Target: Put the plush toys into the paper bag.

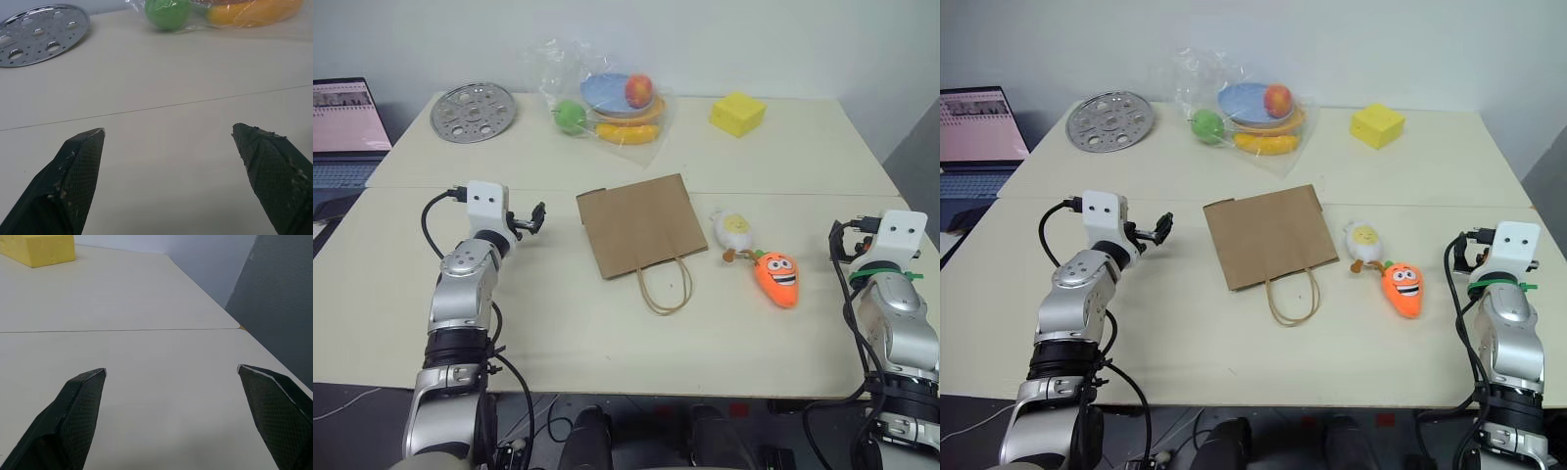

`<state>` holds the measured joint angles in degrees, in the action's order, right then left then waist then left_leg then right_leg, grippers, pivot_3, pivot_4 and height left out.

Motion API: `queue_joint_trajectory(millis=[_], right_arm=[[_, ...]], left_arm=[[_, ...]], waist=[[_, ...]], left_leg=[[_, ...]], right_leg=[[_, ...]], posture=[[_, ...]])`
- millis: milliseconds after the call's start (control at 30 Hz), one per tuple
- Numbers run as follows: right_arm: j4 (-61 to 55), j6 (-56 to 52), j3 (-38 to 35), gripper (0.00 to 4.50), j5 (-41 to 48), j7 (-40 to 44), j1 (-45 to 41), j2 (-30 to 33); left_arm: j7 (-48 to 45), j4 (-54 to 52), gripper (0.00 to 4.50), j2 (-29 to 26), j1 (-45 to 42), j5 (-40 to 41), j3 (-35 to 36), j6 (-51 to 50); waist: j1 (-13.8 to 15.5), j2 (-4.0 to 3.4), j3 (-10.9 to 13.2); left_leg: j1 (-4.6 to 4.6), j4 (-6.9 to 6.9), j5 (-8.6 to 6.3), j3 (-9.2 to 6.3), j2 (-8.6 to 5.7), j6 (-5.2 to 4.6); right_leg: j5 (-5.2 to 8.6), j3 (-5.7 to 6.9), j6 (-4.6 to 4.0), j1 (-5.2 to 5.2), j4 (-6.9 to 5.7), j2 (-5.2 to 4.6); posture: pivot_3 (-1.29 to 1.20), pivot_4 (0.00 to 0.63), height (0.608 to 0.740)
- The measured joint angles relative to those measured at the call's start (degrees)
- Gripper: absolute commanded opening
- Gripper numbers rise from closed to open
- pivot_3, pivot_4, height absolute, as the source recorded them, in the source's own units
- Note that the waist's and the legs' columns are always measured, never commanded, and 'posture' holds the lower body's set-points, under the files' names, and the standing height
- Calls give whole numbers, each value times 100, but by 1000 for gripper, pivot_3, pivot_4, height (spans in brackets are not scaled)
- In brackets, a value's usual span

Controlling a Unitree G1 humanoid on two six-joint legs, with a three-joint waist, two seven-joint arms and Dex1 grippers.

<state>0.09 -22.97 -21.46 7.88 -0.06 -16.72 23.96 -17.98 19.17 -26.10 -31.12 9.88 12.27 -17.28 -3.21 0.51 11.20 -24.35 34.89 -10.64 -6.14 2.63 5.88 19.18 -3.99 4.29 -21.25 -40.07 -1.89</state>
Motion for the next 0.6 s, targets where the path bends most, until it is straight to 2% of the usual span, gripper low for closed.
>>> queue_joint_trajectory(millis=[600], right_arm=[[-7,-14,4,4500,-1,107,31,27]], left_arm=[[-211,-95,4465,-77,113,233,126,-24]], waist=[[1,0,0]], left_leg=[[0,0,0,0,0,0]], right_leg=[[0,-1,0,0,1,0]], posture=[[0,150,740]])
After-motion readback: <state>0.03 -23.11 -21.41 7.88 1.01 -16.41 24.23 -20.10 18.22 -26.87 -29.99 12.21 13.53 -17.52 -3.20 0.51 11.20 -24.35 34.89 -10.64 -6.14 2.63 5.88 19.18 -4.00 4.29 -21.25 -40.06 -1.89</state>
